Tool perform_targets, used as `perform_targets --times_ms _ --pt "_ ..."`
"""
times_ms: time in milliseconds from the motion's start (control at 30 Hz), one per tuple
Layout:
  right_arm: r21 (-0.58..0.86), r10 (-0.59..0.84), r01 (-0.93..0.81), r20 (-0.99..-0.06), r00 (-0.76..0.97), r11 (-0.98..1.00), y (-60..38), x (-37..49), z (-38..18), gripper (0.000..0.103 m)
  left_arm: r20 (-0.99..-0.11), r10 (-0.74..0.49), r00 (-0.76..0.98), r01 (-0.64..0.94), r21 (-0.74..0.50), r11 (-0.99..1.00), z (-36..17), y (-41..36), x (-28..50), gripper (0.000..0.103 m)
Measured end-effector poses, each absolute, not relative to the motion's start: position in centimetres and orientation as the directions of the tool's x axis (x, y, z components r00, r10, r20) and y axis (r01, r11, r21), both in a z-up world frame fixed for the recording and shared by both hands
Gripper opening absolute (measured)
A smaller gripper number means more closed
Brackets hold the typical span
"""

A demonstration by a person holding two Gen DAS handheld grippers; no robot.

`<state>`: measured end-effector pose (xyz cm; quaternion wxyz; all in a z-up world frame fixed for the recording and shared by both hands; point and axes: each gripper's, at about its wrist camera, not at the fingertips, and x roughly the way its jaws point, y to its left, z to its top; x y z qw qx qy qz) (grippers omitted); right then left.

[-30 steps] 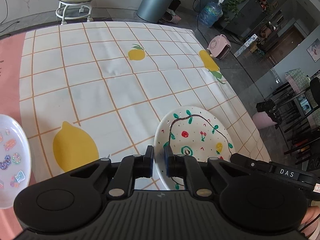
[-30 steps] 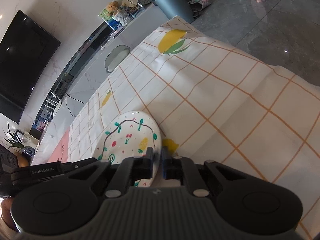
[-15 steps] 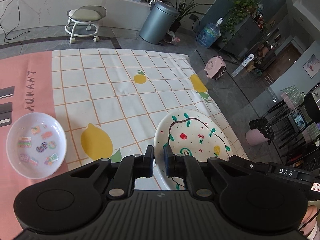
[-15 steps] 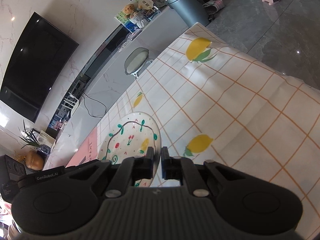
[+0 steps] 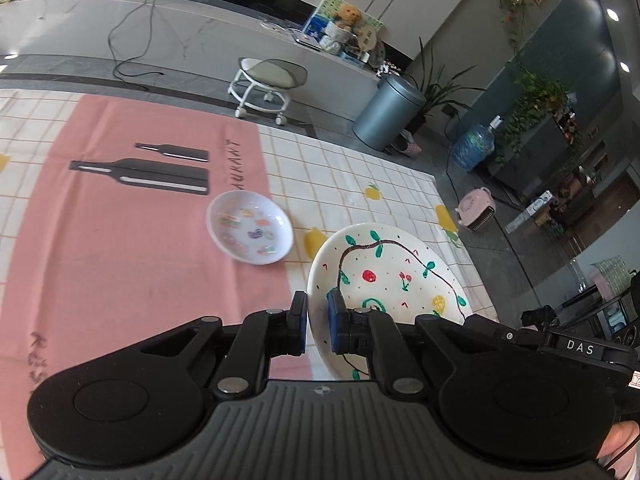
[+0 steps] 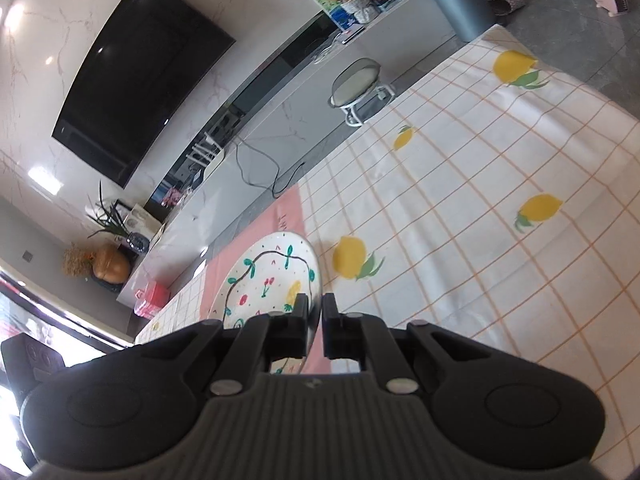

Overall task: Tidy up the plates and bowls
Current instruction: 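Lift the white plate and carry it over the glass plate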

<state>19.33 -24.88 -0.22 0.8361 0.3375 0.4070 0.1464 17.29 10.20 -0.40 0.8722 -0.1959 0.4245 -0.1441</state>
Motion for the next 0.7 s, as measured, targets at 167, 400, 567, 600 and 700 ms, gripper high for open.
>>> perform_targets --times_ms 167,400,567,600,700 --pt "0.676 0.567 -0.022 -0.6 0.564 0.737 -20.4 17.6 -0.4 0.005 -0.688 -0.335 0.644 0.013 -0.428 0.904 0.0 13.3 13.3 0.011" --pt "0.651 0.606 -0.084 -0.64 0.472 0.754 -14.6 15.4 -1.7 0.005 -0.691 -0.266 0.672 -0.132 -0.466 0.875 -2.2 18.0 9.2 0.011" --pt "0.616 0.604 -0.13 -0.67 0.433 0.777 -11.8 14.5 -2.4 0.005 -0.707 -0.259 0.658 -0.199 -0.495 0.846 -4.5 20.7 6.7 0.011" --pt "0.603 0.598 -0.144 -0.674 0.434 0.784 -11.4 14.4 -2.3 0.005 -0.71 -0.256 0.656 -0.211 -0.498 0.841 -4.9 20.9 6.3 0.012" --pt "0.569 0.576 -0.159 -0.7 0.422 0.807 -10.1 14.2 -2.7 0.006 -0.715 -0.246 0.654 -0.23 -0.498 0.836 -5.6 21.4 5.1 0.012"
